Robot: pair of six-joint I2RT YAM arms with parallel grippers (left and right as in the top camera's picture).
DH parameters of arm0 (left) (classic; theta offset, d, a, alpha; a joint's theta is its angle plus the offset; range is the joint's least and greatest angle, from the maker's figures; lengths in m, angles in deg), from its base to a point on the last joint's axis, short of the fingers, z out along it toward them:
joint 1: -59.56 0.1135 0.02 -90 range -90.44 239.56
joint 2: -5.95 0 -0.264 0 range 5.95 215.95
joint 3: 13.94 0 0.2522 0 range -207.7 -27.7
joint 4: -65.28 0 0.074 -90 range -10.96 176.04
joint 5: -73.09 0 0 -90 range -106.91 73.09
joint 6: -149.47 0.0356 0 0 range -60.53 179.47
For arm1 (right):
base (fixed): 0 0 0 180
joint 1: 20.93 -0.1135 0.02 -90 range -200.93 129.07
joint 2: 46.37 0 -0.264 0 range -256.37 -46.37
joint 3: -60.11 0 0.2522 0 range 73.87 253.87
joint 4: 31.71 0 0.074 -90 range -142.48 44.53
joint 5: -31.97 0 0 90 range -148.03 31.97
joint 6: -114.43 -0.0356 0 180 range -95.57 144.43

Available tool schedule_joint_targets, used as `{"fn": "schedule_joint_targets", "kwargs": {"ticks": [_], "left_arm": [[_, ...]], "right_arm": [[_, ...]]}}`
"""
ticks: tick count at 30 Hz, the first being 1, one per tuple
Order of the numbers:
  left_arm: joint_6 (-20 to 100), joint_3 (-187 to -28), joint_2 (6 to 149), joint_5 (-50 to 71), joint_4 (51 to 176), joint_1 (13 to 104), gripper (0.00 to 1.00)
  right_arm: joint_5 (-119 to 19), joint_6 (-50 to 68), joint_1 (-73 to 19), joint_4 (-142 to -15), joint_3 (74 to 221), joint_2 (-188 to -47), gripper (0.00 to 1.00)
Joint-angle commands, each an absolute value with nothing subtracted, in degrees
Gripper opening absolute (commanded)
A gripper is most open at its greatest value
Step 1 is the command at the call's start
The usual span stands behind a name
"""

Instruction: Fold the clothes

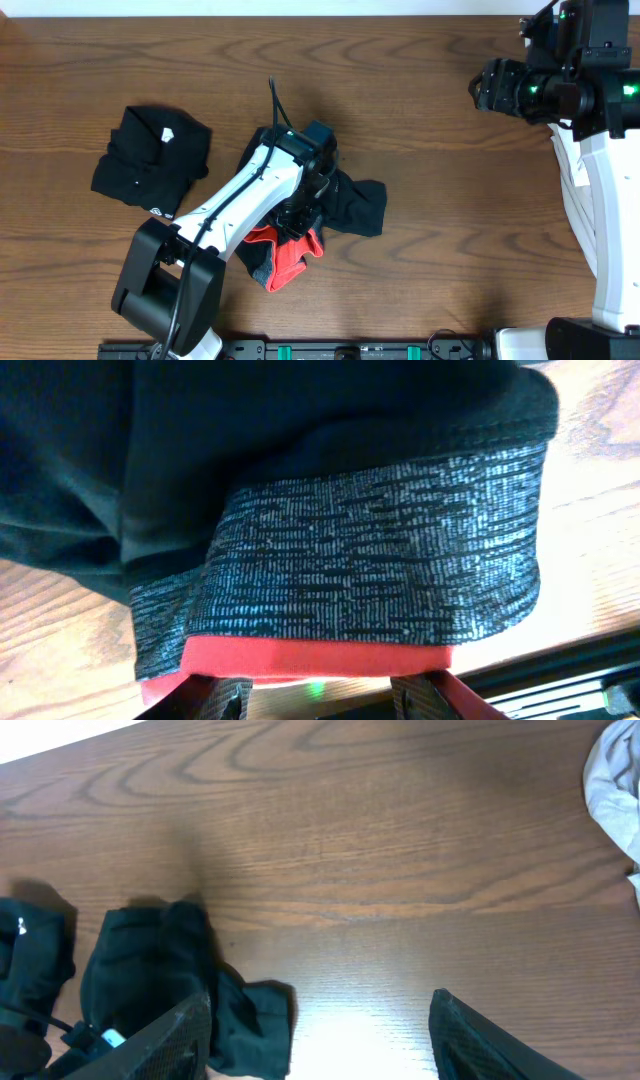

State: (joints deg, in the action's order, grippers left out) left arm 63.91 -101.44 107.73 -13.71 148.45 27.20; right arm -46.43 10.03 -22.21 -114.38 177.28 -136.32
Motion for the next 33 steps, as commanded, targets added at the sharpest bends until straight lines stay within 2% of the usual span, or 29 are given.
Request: {"fn": "schedule_joint_targets", "kwargs": {"ticks": [1, 10, 19, 25, 33], "left_arm": [[63.24, -101.44, 106.13, -15.72, 148.86, 27.16, 0.44], [63.26, -102.18, 98.53, -17.84, 148.05, 26.11, 0.45], [63.26, -98.34, 100.17, -15.43, 145.15, 26.22, 0.45], [63.32, -95.47, 100.25, -15.46, 140.16, 26.22, 0.51], [64.83, -92.26, 100.25, -15.43, 135.9, 26.22, 0.52]], "right_arm": [[-45.73, 11.28, -21.86, -114.49, 177.57, -135.95, 0.68], [-45.73, 11.26, -21.86, -114.05, 177.57, -135.95, 0.69], [-45.73, 11.24, -21.86, -114.34, 177.57, -135.95, 0.69], [-45.56, 11.21, -21.86, -114.27, 177.57, -135.95, 0.69], [-45.56, 11.24, -21.86, -114.53, 177.57, -135.95, 0.68]]}}
